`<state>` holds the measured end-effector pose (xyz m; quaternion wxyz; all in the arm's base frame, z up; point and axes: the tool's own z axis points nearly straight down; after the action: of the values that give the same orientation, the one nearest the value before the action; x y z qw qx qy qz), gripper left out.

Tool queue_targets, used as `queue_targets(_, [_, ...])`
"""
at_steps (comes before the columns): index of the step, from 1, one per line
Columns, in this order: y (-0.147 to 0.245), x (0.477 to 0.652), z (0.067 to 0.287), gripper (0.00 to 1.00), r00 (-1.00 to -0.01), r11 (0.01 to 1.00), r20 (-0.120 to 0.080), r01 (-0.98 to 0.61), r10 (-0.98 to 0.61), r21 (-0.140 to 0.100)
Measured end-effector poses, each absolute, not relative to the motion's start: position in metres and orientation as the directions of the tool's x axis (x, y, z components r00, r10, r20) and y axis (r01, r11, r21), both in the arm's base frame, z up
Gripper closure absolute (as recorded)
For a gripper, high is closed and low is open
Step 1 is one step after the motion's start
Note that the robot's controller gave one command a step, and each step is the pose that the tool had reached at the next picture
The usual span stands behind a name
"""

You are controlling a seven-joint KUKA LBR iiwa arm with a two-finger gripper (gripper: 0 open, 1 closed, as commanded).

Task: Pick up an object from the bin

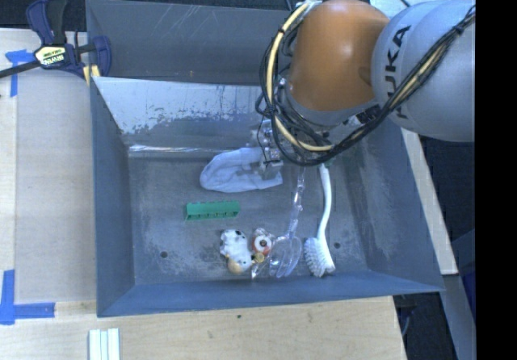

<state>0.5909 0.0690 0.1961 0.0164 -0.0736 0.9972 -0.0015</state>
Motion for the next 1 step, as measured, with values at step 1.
queue_targets(1, [0.069,0.5909,0.1961,1.0,-0.989,0.989,-0.032,-0.147,-0.147,-0.005])
